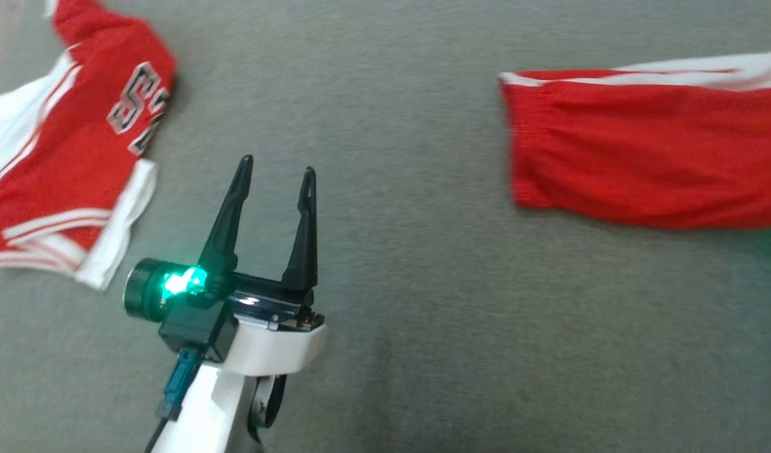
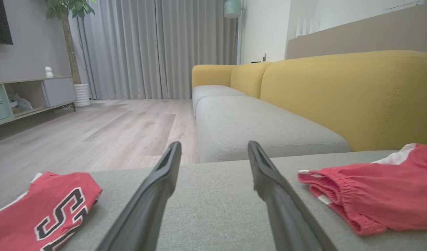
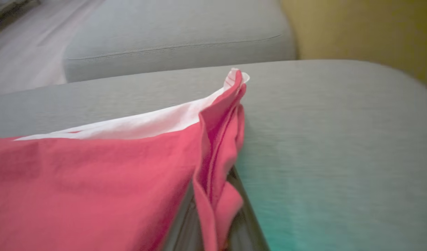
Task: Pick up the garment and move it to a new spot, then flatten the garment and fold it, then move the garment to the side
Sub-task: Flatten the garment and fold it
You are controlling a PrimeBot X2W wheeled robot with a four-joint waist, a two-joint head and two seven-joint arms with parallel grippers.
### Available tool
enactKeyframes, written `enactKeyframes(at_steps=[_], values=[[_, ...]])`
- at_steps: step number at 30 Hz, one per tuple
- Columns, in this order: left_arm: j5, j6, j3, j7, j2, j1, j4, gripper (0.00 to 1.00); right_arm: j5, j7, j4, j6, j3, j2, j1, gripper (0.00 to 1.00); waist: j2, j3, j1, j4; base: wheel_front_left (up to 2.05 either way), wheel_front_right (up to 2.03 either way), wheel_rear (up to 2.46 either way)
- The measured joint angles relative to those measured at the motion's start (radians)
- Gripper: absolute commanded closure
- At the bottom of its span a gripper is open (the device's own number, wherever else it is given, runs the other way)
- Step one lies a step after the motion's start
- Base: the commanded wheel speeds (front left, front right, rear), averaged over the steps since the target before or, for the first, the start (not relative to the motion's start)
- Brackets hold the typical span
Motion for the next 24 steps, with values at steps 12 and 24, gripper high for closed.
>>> enactKeyframes(at_steps=[12, 24], values=[[0.024, -0.039, 0.015, 0.000, 0.000, 0.002, 0.021, 0.00, -0.056, -0.063, -0.103, 0.000, 0.036, 0.003, -0.016, 1.00, 0.0000, -0.036, 0.0001, -0.102, 0.00, 0.00, 0.00], [0.003, -0.053, 0.003, 0.000, -0.001, 0.043, 0.031, 0.00, -0.044, -0.033, -0.277, 0.000, 0.202, 0.292, -0.025, 0.00, 0.0000, -0.101, 0.0000, -0.060, 0.00, 0.00, 0.00]])
